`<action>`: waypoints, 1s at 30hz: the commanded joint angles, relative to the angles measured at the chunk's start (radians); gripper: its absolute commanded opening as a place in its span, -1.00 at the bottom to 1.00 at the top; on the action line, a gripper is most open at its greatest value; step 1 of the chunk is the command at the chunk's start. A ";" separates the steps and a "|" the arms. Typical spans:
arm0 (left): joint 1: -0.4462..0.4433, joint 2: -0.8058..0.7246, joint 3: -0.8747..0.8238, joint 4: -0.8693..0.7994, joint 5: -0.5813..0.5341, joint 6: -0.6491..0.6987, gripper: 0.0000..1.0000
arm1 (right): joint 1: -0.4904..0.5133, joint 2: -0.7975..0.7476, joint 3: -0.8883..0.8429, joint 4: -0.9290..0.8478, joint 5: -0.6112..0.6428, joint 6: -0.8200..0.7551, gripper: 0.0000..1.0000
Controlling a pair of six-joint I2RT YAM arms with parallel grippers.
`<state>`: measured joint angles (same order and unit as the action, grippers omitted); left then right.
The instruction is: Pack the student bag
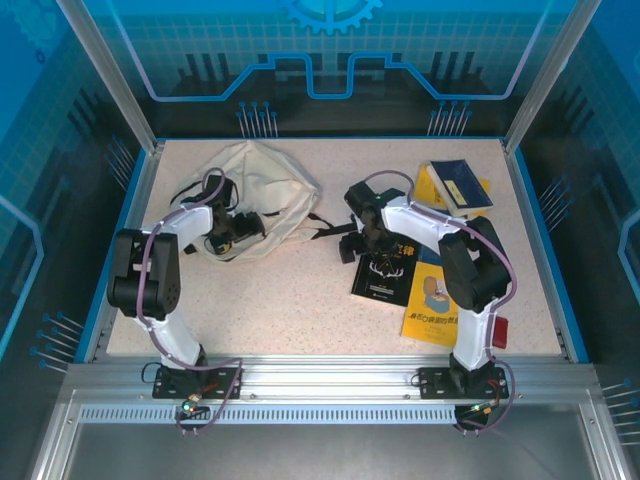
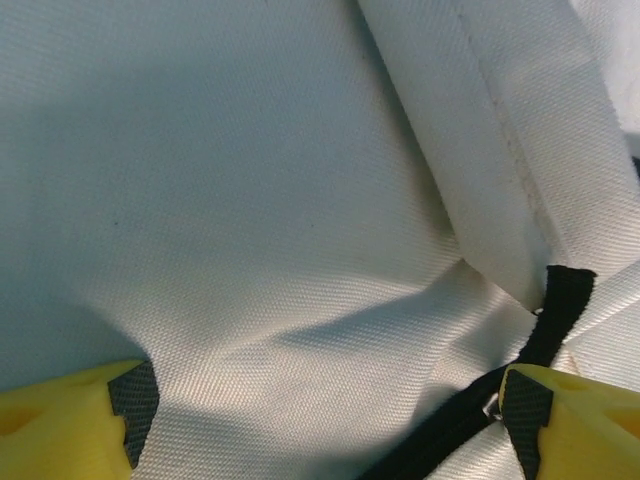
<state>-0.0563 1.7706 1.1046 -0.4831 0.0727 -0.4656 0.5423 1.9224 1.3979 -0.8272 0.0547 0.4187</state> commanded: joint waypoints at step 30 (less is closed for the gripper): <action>-0.290 0.097 0.240 -0.038 0.228 -0.047 -0.29 | -0.058 0.097 0.085 0.313 -0.187 0.279 -0.09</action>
<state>-0.3511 1.8111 1.3174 -0.4736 0.3038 -0.5518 0.4934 1.9820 1.4330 -0.5060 -0.1577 0.7113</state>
